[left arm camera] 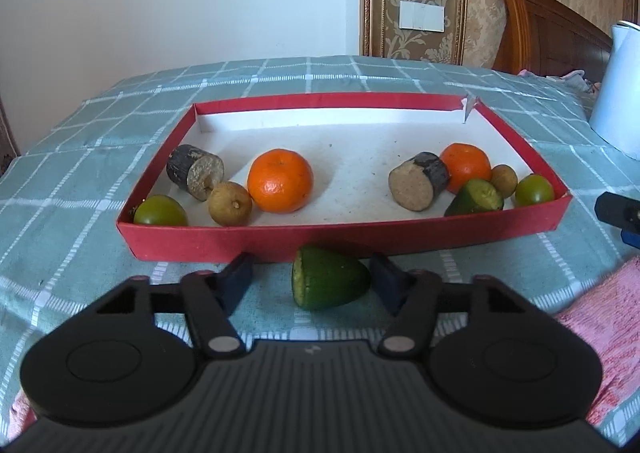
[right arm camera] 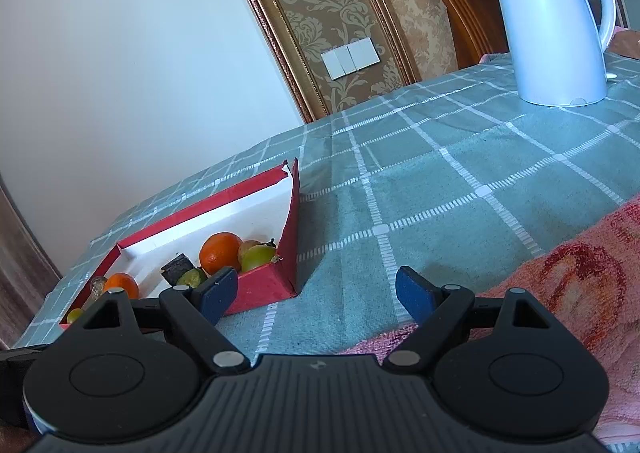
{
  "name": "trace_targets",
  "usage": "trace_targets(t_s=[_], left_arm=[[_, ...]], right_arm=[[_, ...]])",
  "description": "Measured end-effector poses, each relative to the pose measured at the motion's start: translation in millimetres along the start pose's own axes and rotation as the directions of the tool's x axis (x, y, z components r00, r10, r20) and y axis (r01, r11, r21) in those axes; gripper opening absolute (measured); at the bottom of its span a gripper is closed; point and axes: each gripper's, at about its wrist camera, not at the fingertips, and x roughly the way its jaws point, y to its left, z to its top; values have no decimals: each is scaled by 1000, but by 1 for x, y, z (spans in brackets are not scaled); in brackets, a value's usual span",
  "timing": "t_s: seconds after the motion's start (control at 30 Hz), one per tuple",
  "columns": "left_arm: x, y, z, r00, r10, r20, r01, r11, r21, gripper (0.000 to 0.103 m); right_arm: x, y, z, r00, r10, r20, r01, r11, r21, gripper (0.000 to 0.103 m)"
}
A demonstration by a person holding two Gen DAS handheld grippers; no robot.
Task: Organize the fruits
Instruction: 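Move the left tool to the green avocado half and close on it, then carry the avocado half into the tray and open the left tool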
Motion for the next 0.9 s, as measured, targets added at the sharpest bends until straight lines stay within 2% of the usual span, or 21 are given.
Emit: trace_targets(t_s=[0.13, 0.33, 0.6, 0.77, 0.9], left_arm=[[-1, 0, 1, 1000, -22, 1, 22, 1000, 1, 37], [-4, 2, 0, 999, -46, 8, 46, 999, -1, 37], [-27, -5, 13, 994, -73, 80, 72, 997, 11, 37], [-28, -12, 32, 992, -58, 115, 55, 998, 27, 37], [-14, -18, 47, 994, -29, 109, 25, 999, 35, 37]], right_arm=[[0, 0, 0, 1000, -2, -1, 2, 1000, 0, 86], [-1, -1, 0, 1000, -4, 0, 4, 1000, 3, 86], [-1, -1, 0, 1000, -6, 2, 6, 1000, 5, 86], [-1, -2, 0, 1000, -6, 3, 6, 1000, 7, 86], [0, -2, 0, 1000, -4, 3, 4, 1000, 10, 86]])
